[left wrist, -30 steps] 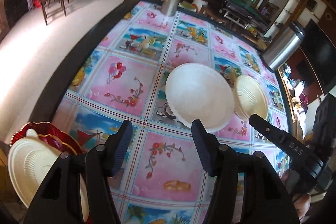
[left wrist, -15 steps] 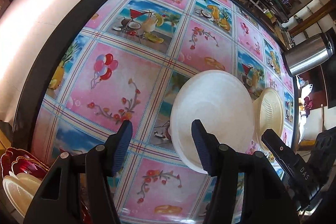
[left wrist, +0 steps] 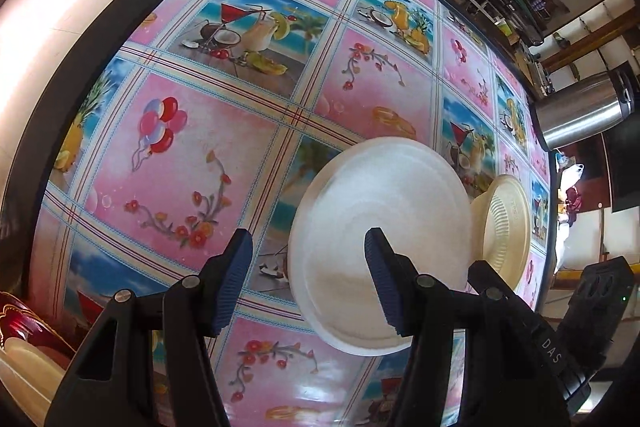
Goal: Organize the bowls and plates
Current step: 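Move the left tool to the rim of the white bowl, then close the left tool on the white bowl rim and lift it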
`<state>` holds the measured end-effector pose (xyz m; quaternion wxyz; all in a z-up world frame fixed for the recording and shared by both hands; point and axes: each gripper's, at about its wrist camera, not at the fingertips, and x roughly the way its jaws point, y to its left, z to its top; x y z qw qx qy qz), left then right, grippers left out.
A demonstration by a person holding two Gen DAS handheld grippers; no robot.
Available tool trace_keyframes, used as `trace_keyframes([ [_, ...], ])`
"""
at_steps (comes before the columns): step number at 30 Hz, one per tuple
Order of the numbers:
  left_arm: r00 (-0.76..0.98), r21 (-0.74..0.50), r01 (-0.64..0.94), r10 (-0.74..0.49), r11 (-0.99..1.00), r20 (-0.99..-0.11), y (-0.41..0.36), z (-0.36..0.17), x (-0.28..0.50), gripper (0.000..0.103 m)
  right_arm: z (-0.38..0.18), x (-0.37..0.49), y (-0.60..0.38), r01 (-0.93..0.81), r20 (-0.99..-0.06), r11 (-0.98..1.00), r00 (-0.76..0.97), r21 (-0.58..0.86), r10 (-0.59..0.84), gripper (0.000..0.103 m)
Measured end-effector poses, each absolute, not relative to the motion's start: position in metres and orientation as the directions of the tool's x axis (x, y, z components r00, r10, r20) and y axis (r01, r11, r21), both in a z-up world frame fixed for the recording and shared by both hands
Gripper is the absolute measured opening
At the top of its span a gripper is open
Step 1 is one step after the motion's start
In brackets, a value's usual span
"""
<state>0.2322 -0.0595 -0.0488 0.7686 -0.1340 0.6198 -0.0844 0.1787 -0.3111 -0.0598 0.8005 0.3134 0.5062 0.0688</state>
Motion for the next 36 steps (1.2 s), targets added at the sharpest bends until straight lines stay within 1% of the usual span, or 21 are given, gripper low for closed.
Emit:
trace_keyframes([
  [4, 0.222, -0.300, -0.018, -0.288, 0.954, -0.931, -0.065, -0.048, 0.229, 0.057, -0.063, 0.179, -0.313, 0.216, -0.763, 0.783, 0.477, 0.583, 0.436, 0.029],
  [7, 0.233, -0.287, -0.010, -0.277, 0.958, -0.932, -0.067, -0.046, 0.227, 0.051, -0.067, 0.180, -0.315, 0.224, -0.760, 0.775, 0.477, 0.591, 0.442, 0.029],
  [9, 0.243, -0.277, -0.007, -0.267, 0.961, -0.933, -0.067, -0.046, 0.227, 0.047, -0.068, 0.180, -0.317, 0.224, -0.752, 0.765, 0.479, 0.604, 0.454, 0.029],
  [10, 0.246, -0.274, -0.004, -0.265, 0.962, -0.932, -0.068, -0.046, 0.226, 0.040, -0.068, 0.180, -0.317, 0.225, -0.752, 0.764, 0.479, 0.604, 0.453, 0.029],
  [13, 0.253, -0.259, 0.008, -0.253, 0.966, -0.934, -0.071, -0.045, 0.224, 0.025, -0.068, 0.179, -0.319, 0.232, -0.750, 0.761, 0.488, 0.606, 0.448, 0.029],
  [16, 0.256, -0.243, 0.016, -0.238, 0.970, -0.937, -0.073, -0.047, 0.224, 0.023, -0.068, 0.178, -0.318, 0.228, -0.745, 0.758, 0.491, 0.611, 0.452, 0.029],
  [17, 0.258, -0.245, 0.015, -0.240, 0.969, -0.936, -0.073, -0.047, 0.223, 0.018, -0.068, 0.178, -0.318, 0.227, -0.741, 0.755, 0.492, 0.615, 0.456, 0.028],
  [18, 0.260, -0.245, 0.015, -0.241, 0.969, -0.935, -0.073, -0.047, 0.223, 0.017, -0.069, 0.178, -0.317, 0.227, -0.743, 0.757, 0.491, 0.613, 0.455, 0.026],
  [22, 0.257, -0.239, 0.017, -0.236, 0.971, -0.937, -0.072, -0.049, 0.222, 0.016, -0.072, 0.180, -0.313, 0.225, -0.748, 0.762, 0.485, 0.608, 0.453, 0.015],
  [24, 0.261, -0.234, 0.016, -0.230, 0.972, -0.938, -0.072, -0.049, 0.222, 0.013, -0.074, 0.181, -0.312, 0.229, -0.751, 0.761, 0.479, 0.607, 0.455, 0.012],
  [26, 0.258, -0.238, 0.015, -0.233, 0.971, -0.937, -0.071, -0.050, 0.222, 0.010, -0.074, 0.180, -0.312, 0.233, -0.755, 0.764, 0.480, 0.601, 0.447, 0.006],
  [32, 0.268, -0.219, 0.005, -0.212, 0.976, -0.940, -0.068, -0.051, 0.224, 0.010, -0.075, 0.180, -0.312, 0.237, -0.756, 0.768, 0.490, 0.595, 0.435, 0.006],
  [36, 0.251, -0.233, -0.001, -0.225, 0.972, -0.941, -0.065, -0.054, 0.225, 0.010, -0.078, 0.181, -0.314, 0.241, -0.751, 0.759, 0.488, 0.605, 0.444, 0.006],
])
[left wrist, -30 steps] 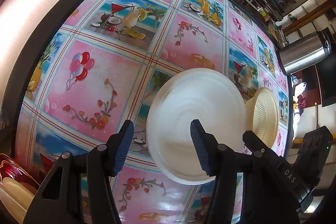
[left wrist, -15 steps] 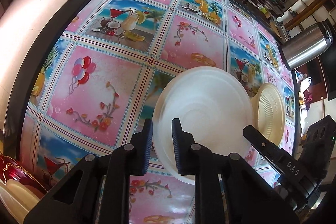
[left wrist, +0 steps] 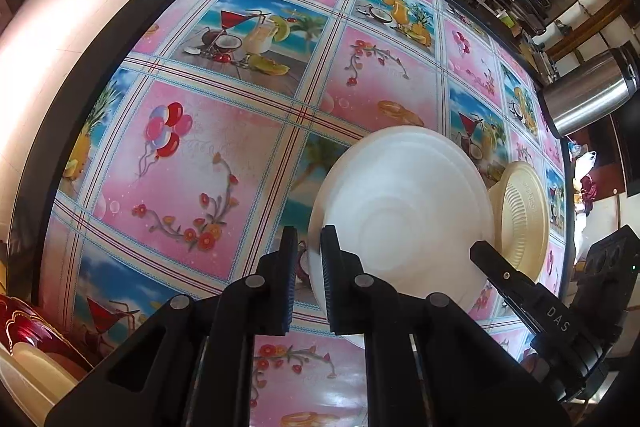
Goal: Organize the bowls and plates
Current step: 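Close the left tool on the white bowl rim and lift it, then carry the white bowl onto the stack and lower it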
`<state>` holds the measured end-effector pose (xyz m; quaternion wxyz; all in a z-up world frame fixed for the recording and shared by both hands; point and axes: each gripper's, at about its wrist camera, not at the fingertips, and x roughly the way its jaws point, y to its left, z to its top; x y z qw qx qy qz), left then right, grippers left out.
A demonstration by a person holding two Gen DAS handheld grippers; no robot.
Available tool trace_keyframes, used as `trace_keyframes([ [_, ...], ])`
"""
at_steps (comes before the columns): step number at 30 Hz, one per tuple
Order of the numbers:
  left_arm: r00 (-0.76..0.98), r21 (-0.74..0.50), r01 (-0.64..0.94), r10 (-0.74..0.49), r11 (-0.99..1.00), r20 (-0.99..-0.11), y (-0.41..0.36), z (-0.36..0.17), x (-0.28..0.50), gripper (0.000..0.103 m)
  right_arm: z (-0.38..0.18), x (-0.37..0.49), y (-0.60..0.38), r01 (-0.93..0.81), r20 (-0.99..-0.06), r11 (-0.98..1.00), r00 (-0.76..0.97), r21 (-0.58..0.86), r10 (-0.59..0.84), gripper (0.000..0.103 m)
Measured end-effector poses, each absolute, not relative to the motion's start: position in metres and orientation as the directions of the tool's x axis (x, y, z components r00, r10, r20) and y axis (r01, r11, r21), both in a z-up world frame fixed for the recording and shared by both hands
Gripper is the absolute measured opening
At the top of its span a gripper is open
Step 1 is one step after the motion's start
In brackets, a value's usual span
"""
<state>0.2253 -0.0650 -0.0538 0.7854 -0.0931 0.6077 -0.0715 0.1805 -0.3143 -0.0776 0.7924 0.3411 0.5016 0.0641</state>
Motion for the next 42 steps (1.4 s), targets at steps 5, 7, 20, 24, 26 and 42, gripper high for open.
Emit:
trace_keyframes([
  [5, 0.234, -0.235, 0.001, -0.229, 0.972, -0.945, -0.071, -0.062, 0.226, 0.010, -0.076, 0.180, -0.313, 0.237, -0.757, 0.769, 0.489, 0.594, 0.434, 0.006],
  [7, 0.231, -0.252, -0.005, -0.244, 0.968, -0.942, -0.073, -0.065, 0.226, 0.010, -0.077, 0.180, -0.313, 0.239, -0.757, 0.767, 0.488, 0.596, 0.435, 0.006],
  [20, 0.252, -0.244, -0.005, -0.235, 0.970, -0.939, -0.067, -0.063, 0.220, 0.008, -0.076, 0.180, -0.311, 0.238, -0.758, 0.771, 0.491, 0.591, 0.430, 0.006],
  [24, 0.257, -0.250, -0.009, -0.239, 0.968, -0.936, -0.062, -0.058, 0.217, 0.008, -0.072, 0.179, -0.307, 0.227, -0.754, 0.772, 0.493, 0.594, 0.435, 0.006],
  [26, 0.264, -0.245, 0.001, -0.237, 0.969, -0.935, -0.059, -0.052, 0.213, 0.008, -0.069, 0.178, -0.305, 0.220, -0.752, 0.774, 0.494, 0.594, 0.437, 0.006],
  [42, 0.367, -0.234, 0.016, -0.223, 0.972, -0.903, 0.056, 0.017, 0.137, 0.008, -0.014, 0.135, -0.207, 0.001, -0.672, 0.783, 0.513, 0.622, 0.534, 0.006],
])
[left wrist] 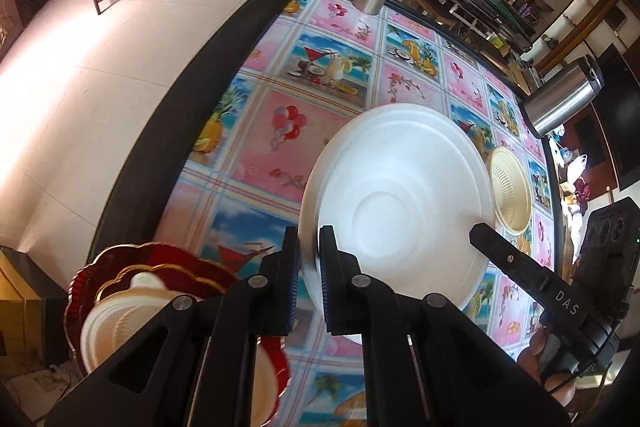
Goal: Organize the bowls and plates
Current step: 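Carry the white bowl onto the stack and lower it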
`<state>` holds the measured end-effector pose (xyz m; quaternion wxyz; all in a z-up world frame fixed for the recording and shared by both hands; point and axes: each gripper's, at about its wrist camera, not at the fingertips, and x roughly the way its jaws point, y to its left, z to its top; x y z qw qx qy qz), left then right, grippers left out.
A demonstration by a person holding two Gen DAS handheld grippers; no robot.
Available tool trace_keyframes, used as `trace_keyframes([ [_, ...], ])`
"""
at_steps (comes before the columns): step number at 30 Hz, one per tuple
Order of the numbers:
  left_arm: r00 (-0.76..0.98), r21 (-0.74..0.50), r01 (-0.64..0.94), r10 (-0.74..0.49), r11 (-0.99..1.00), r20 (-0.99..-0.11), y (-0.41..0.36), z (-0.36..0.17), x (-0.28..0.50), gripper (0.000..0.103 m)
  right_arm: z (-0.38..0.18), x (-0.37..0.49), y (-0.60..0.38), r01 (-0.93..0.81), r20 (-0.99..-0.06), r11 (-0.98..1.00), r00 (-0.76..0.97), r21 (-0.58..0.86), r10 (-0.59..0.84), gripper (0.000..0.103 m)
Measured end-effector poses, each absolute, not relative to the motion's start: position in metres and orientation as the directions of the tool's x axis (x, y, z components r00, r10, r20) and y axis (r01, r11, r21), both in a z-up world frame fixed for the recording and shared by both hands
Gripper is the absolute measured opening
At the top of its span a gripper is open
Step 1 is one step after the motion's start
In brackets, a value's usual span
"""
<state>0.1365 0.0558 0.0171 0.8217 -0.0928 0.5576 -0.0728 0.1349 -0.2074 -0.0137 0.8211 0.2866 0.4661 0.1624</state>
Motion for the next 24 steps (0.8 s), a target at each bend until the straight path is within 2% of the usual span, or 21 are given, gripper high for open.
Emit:
trace_keyframes([
  [5, 0.397, -0.213, 0.004, -0.197, 0.977, -0.897, 0.105, 0.030, 0.102, 0.008, -0.004, 0.103, -0.158, -0.079, -0.625, 0.745, 0.490, 0.663, 0.608, 0.007],
  [8, 0.404, -0.206, 0.001, -0.189, 0.978, -0.895, 0.129, 0.034, 0.081, 0.008, 0.001, 0.086, -0.127, -0.123, -0.627, 0.746, 0.464, 0.654, 0.626, 0.007],
  [15, 0.384, -0.184, 0.012, -0.174, 0.983, -0.907, 0.163, 0.026, 0.048, 0.009, 0.006, 0.057, -0.073, -0.194, -0.662, 0.772, 0.414, 0.606, 0.624, 0.007],
  [24, 0.327, -0.188, 0.017, -0.183, 0.982, -0.927, 0.182, -0.001, 0.028, 0.010, -0.014, 0.036, -0.038, -0.208, -0.722, 0.810, 0.371, 0.548, 0.584, 0.007],
])
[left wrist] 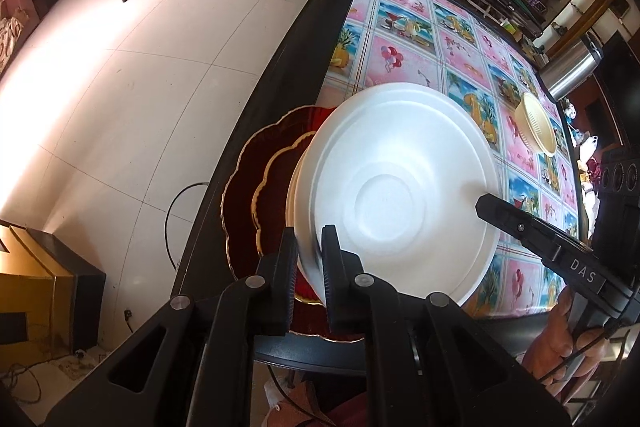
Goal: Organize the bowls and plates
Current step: 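Carry the white bowl onto the stack and lower it, then open the left tool and move it toward the cream ribbed bowl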
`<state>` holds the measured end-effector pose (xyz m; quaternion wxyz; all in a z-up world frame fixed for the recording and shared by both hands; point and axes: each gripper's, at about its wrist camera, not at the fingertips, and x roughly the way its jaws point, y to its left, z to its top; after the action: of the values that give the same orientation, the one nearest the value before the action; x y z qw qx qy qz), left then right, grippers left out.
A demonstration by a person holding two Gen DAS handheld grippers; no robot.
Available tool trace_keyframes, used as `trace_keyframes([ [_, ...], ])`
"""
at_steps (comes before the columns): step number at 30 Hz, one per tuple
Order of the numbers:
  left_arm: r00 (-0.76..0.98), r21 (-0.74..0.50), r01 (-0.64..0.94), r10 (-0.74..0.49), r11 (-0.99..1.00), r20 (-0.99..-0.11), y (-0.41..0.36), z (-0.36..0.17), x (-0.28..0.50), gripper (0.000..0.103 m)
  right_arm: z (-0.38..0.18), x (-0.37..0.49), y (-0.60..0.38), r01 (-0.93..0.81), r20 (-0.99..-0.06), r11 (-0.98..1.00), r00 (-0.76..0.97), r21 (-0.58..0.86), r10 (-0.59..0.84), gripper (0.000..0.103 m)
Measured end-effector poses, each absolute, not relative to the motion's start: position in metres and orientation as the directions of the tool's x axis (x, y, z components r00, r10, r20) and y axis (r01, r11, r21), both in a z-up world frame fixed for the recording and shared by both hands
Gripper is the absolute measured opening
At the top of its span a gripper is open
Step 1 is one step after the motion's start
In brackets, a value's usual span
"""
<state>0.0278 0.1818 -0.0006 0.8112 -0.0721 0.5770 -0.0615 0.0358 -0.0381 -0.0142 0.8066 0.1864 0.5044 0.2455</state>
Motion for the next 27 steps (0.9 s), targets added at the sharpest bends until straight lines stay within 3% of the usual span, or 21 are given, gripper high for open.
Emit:
trace_keyframes([
  [18, 0.300, -0.172, 0.046, -0.178, 0.984, -0.937, 0.187, -0.003, 0.021, 0.013, -0.018, 0.025, -0.021, -0.231, -0.789, 0.885, 0.402, 0.404, 0.465, 0.012],
  [21, 0.301, -0.170, 0.045, -0.175, 0.984, -0.937, 0.188, -0.001, 0.020, 0.018, -0.012, 0.025, -0.026, -0.225, -0.784, 0.891, 0.424, 0.394, 0.454, 0.016],
  [27, 0.346, -0.161, 0.030, -0.161, 0.987, -0.924, 0.197, 0.016, 0.012, 0.018, -0.004, 0.025, -0.048, -0.201, -0.766, 0.890, 0.453, 0.410, 0.455, 0.020],
])
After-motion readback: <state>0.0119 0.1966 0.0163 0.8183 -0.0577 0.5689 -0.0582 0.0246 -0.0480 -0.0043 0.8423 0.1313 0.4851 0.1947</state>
